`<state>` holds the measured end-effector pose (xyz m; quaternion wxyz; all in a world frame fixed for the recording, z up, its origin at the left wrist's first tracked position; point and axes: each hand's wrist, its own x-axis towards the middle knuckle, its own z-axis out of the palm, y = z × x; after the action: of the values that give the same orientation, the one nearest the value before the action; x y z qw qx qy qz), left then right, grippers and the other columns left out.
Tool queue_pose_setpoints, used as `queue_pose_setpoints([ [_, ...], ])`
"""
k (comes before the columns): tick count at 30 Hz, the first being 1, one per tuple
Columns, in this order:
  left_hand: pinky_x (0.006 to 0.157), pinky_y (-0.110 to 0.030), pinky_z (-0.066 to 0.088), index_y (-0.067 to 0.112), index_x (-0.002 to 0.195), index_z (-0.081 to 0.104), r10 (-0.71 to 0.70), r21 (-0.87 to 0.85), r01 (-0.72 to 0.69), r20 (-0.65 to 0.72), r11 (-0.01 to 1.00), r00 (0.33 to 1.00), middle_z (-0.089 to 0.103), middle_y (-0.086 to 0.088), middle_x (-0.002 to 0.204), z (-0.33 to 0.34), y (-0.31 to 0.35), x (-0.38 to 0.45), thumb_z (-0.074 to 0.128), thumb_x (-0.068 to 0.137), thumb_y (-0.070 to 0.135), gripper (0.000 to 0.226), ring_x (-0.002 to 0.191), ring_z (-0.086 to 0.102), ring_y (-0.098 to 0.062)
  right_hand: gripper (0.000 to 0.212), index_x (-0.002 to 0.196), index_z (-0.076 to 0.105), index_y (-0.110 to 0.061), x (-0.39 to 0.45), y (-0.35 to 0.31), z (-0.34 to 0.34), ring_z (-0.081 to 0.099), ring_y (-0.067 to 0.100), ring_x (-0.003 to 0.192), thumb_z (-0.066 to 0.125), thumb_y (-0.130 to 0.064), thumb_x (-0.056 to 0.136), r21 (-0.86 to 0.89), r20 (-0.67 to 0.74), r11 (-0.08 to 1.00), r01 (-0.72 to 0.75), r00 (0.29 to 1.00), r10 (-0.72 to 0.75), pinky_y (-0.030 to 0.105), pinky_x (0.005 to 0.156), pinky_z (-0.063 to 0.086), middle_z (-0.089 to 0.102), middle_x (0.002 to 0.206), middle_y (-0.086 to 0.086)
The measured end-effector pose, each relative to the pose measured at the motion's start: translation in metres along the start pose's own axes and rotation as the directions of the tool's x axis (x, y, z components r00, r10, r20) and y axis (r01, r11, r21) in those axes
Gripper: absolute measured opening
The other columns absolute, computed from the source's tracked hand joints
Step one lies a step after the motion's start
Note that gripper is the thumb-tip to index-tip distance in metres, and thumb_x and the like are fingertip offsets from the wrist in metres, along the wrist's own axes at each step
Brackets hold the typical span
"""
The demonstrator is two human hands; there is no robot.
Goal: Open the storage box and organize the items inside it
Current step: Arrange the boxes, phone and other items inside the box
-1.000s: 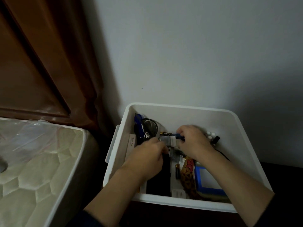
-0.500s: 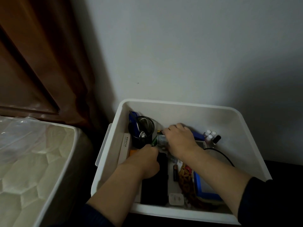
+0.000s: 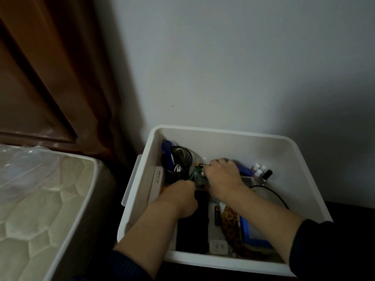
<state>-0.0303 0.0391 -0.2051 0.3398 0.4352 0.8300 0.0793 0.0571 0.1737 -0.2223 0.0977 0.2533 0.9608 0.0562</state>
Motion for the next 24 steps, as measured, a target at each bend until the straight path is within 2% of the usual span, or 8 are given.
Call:
queue_pose_setpoints([
  [3, 0.087, -0.031, 0.05, 0.008, 0.127, 0.065, 0.002, -0.013, -0.002, 0.011, 1.0, 1.0, 0.064, -0.016, 0.13, 0.0, 0.001, -0.003, 0.056, 0.097, 0.01, 0.032, 0.118, 0.064, -0.031, 0.045, 0.122, 0.069, -0.019, -0.003, 0.005, -0.009, 0.053, 0.028, 0.122, 0.076, -0.047, 0.087, 0.045, 0.045, 0.999, -0.009, 0.999, 0.007, 0.042, 0.101, 0.045, 0.059, 0.124, 0.005],
  [6, 0.094, -0.034, 0.052, 0.009, 0.134, 0.064, -0.011, -0.021, 0.012, 0.024, 1.0, 1.0, 0.063, -0.016, 0.135, -0.003, 0.002, -0.008, 0.055, 0.098, 0.01, 0.038, 0.121, 0.063, -0.032, 0.033, 0.112, 0.075, -0.018, -0.01, 0.01, -0.02, 0.057, 0.027, 0.115, 0.072, -0.042, 0.088, 0.113, 0.049, 0.993, -0.013, 0.999, 0.007, 0.037, 0.093, 0.05, 0.062, 0.116, 0.004],
  [11, 0.093, -0.034, 0.052, 0.009, 0.133, 0.063, -0.011, -0.022, 0.012, 0.057, 1.0, 0.998, 0.062, -0.015, 0.136, -0.012, 0.004, -0.028, 0.051, 0.098, 0.009, 0.037, 0.123, 0.062, -0.031, 0.007, 0.09, 0.076, -0.025, -0.03, 0.007, -0.038, 0.07, 0.02, 0.087, 0.073, -0.03, 0.085, 0.436, 0.075, 0.891, -0.127, 0.992, 0.105, 0.033, 0.078, 0.06, 0.071, 0.092, -0.004],
  [14, 0.087, -0.031, 0.05, 0.012, 0.128, 0.065, 0.016, 0.019, -0.017, 0.044, 1.0, 0.999, 0.064, -0.011, 0.129, -0.021, 0.002, -0.047, 0.049, 0.095, 0.004, 0.038, 0.118, 0.064, -0.029, 0.008, 0.081, 0.069, -0.026, -0.043, -0.005, -0.036, 0.068, 0.015, 0.078, 0.076, -0.027, 0.084, 0.569, 0.084, 0.819, -0.078, 0.996, 0.036, 0.031, 0.072, 0.059, 0.066, 0.084, -0.008],
  [17, 0.076, -0.028, 0.047, 0.021, 0.119, 0.072, 0.069, 0.013, -0.068, -0.091, 0.998, 0.993, 0.063, -0.002, 0.113, -0.034, 0.0, -0.062, 0.052, 0.094, 0.005, 0.035, 0.101, 0.063, -0.022, 0.024, 0.078, 0.065, -0.029, -0.049, -0.021, -0.033, 0.066, 0.012, 0.074, 0.075, -0.049, 0.086, 0.597, 0.18, 0.801, -0.041, 0.98, -0.084, 0.034, 0.065, 0.056, 0.066, 0.08, -0.007],
  [20, 0.093, -0.032, 0.048, 0.028, 0.122, 0.072, 0.138, 0.158, -0.101, -0.241, 0.982, 0.961, 0.062, 0.003, 0.119, -0.039, -0.003, -0.074, 0.056, 0.097, 0.013, 0.034, 0.111, 0.06, -0.02, 0.028, 0.089, 0.069, -0.027, -0.044, -0.015, -0.031, 0.07, 0.019, 0.082, 0.062, -0.054, 0.094, 0.454, 0.139, 0.888, -0.069, 0.99, 0.006, 0.035, 0.068, 0.056, 0.069, 0.087, -0.004],
  [22, 0.107, -0.031, 0.032, 0.036, 0.123, 0.069, 0.222, 0.333, -0.073, -0.434, 0.94, 0.873, 0.062, 0.011, 0.122, -0.033, -0.005, -0.08, 0.056, 0.098, 0.02, 0.033, 0.12, 0.055, -0.016, 0.018, 0.1, 0.073, -0.024, -0.04, -0.003, -0.031, 0.072, 0.028, 0.094, 0.062, -0.038, 0.096, 0.297, 0.067, 0.951, -0.093, 0.995, 0.076, 0.034, 0.072, 0.054, 0.071, 0.1, 0.002],
  [24, 0.112, -0.041, 0.027, 0.034, 0.122, 0.068, 0.183, 0.359, 0.068, -0.621, 0.931, 0.762, 0.061, 0.007, 0.125, -0.029, -0.008, -0.085, 0.063, 0.093, 0.023, 0.032, 0.124, 0.052, -0.022, 0.018, 0.107, 0.072, -0.023, -0.04, 0.003, -0.029, 0.07, 0.028, 0.1, 0.067, -0.034, 0.093, 0.189, 0.085, 0.978, -0.092, 0.993, 0.077, 0.033, 0.073, 0.051, 0.069, 0.108, 0.002],
])
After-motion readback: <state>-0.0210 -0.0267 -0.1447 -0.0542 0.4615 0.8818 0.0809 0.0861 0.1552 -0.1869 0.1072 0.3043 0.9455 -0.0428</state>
